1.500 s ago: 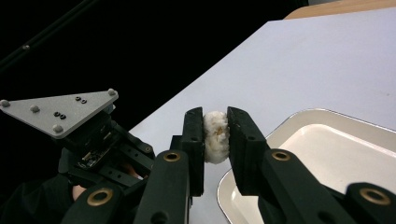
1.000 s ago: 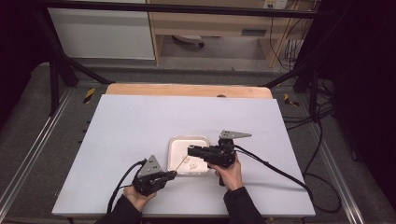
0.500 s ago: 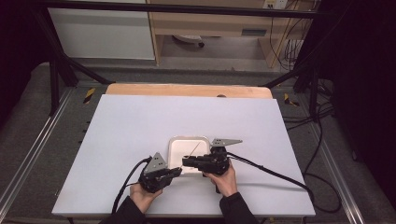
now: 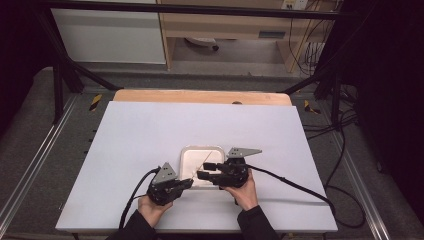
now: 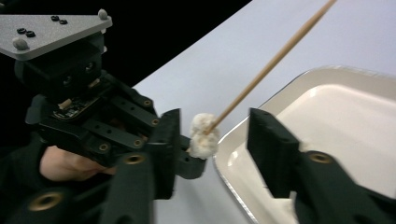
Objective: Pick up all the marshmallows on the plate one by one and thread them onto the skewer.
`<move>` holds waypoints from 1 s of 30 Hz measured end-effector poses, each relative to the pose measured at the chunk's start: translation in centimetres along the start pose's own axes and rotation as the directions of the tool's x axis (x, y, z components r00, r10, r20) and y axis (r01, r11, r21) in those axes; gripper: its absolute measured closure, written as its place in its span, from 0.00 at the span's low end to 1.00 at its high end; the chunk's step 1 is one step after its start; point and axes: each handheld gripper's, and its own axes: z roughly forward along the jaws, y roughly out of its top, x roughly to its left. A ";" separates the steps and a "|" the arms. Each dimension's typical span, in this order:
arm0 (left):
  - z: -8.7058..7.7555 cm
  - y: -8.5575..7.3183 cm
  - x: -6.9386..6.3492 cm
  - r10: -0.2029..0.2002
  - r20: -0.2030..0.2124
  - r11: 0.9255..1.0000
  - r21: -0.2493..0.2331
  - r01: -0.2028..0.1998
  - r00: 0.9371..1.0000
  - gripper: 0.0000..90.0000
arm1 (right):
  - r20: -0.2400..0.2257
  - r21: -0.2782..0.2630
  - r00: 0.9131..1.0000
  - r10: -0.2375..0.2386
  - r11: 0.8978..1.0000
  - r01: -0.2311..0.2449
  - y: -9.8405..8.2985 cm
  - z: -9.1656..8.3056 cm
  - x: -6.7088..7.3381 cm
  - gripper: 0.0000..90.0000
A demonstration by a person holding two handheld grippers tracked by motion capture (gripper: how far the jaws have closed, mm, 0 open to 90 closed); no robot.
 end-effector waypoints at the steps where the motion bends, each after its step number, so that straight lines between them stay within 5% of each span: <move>1: -0.2 -0.1 0.1 -0.001 -0.004 1.000 -0.002 0.001 1.000 0.98 | 0.000 0.000 1.000 0.000 1.000 0.000 0.0 0.0 0.0 0.52; 4: -0.7 -0.1 0.5 -0.009 -0.010 1.000 -0.004 0.009 1.000 0.98 | 0.079 0.012 0.995 -0.059 0.998 0.058 0.5 -0.6 -0.3 0.35; 19: -1.5 -0.7 1.3 -0.024 -0.010 1.000 0.019 0.024 1.000 0.98 | 0.195 0.110 0.971 -0.136 0.987 0.116 0.9 -0.4 -1.8 0.09; 24: -1.6 -0.9 1.4 -0.021 -0.008 0.999 0.026 0.022 1.000 0.98 | 0.223 0.180 0.963 -0.154 0.977 0.115 0.1 0.4 -2.4 0.05; 30: -1.8 -1.2 1.5 -0.030 0.001 0.999 0.023 0.030 1.000 0.98 | 0.215 0.197 0.963 -0.163 0.973 0.120 -0.3 0.9 -2.5 0.09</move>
